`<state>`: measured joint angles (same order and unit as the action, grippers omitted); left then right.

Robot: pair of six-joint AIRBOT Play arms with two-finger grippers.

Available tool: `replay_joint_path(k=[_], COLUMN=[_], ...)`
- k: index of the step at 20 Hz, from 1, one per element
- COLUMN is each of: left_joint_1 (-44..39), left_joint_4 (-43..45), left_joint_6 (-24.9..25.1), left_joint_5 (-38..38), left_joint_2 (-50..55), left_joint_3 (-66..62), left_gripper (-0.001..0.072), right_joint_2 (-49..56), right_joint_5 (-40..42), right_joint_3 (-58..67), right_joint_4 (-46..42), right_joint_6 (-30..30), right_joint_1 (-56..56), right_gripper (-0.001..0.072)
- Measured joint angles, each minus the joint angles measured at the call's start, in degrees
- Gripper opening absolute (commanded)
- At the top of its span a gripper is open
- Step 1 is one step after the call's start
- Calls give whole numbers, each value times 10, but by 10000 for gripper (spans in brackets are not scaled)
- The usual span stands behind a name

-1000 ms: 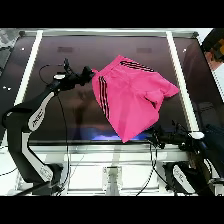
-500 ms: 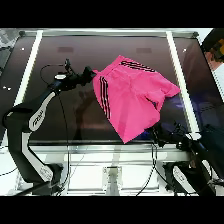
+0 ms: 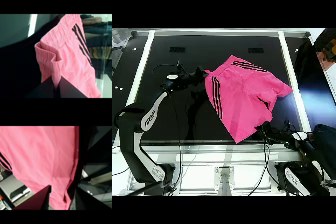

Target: Fold the clothes and pants, and hang the long-sleeved shirts on hangers.

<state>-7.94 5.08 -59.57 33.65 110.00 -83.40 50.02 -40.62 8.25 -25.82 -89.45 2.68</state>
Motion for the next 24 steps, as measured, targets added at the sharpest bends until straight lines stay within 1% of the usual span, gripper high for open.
replay_joint_path(k=[3, 4, 6, 11, 13, 14, 16, 17, 22, 24], left_joint_1=[0, 0, 0, 2, 3, 3, 0, -3, -28, -42], left_joint_4=[0, 0, 0, 0, 26, 50, 128, 182, 471, 549], left_joint_6=[0, 0, 0, 0, -3, -13, -61, -97, -308, -386], left_joint_5=[0, 0, 0, -3, -9, -10, -12, -13, -16, -18], left_joint_2=[0, 0, 0, -1, -6, -10, -21, -29, -83, -108], left_joint_3=[0, 0, 0, 0, 0, 0, 3, 5, 48, 84], left_gripper=[23, 23, 23, 18, 19, 18, 18, 18, 19, 20], right_joint_2=[27, 40, 62, 83, 86, 86, 88, 89, 140, 179], right_joint_5=[5, 7, 9, 24, 24, 24, 26, 23, 3, -5], right_joint_3=[1, 2, 9, 54, 79, 92, 118, 131, 214, 253], right_joint_4=[23, 33, 39, 30, 5, -15, -54, -73, -148, -166], right_joint_6=[-1, -2, -1, -2, -16, -27, -43, -49, -56, -53], right_joint_1=[-14, -21, -34, -44, -34, -23, 7, 24, 89, 99], right_gripper=[318, 287, 8, 9, 8, 9, 8, 8, 8, 8])
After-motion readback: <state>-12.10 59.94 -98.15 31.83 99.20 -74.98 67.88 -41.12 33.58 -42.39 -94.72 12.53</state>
